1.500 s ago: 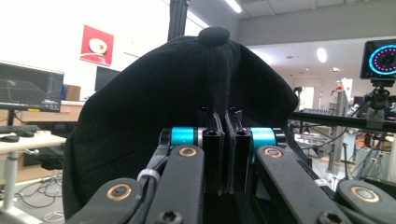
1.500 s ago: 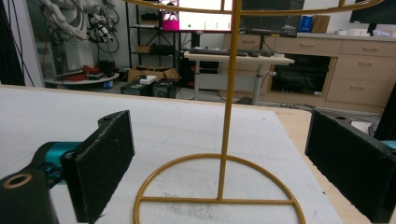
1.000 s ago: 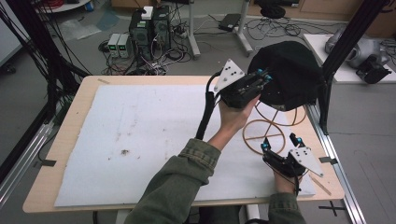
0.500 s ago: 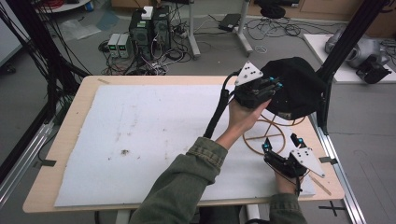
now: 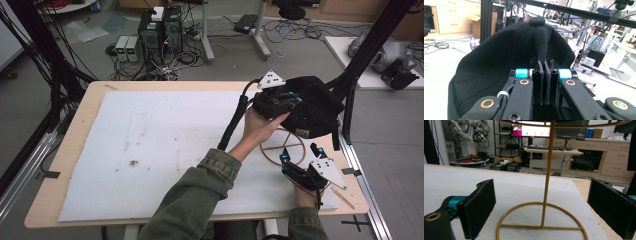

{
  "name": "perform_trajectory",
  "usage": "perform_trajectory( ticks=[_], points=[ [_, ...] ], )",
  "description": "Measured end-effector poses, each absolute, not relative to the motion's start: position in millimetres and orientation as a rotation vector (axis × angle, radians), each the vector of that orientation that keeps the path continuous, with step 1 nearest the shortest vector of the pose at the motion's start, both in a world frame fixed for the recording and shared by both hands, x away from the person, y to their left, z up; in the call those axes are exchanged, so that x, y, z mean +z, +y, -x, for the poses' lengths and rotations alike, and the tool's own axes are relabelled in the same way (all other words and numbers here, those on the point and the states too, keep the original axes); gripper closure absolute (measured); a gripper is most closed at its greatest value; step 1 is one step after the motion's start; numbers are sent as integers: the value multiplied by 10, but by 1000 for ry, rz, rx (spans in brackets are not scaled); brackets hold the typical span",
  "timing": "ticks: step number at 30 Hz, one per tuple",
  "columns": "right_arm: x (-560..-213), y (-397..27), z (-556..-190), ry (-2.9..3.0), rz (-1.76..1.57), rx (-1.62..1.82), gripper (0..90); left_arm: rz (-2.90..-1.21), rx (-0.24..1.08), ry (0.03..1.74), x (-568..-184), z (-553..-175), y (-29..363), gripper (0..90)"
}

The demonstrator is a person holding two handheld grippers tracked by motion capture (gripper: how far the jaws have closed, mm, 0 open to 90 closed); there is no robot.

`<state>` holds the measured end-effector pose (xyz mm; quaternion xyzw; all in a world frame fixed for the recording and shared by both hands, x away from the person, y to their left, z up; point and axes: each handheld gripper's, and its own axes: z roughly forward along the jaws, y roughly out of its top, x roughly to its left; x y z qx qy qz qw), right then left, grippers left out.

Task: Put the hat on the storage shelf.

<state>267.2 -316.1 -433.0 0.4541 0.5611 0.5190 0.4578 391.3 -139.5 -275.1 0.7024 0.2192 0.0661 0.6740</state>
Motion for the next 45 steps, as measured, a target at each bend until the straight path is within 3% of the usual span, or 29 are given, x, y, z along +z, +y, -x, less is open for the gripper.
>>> perform_trajectory(
  ticks=[13,23,28,29,45],
  points=[
    [-4327,-3156,-2664,1387,-1113,1276,72,-1602,163,510,-2777,-3858,-1448,675],
    [-4328,-3176,-2657,1380,-1120,1277,72,-1595,172,481,-2780,-3827,-1470,430],
    [-4328,-3168,-2656,1383,-1123,1279,72,-1586,204,477,-2763,-3803,-1468,371],
    [-4329,-3168,-2659,1384,-1117,1278,72,-1582,220,481,-2754,-3798,-1460,308],
    [-4333,-3163,-2655,1395,-1116,1270,72,-1539,383,589,-2686,-3835,-883,213]
  ],
)
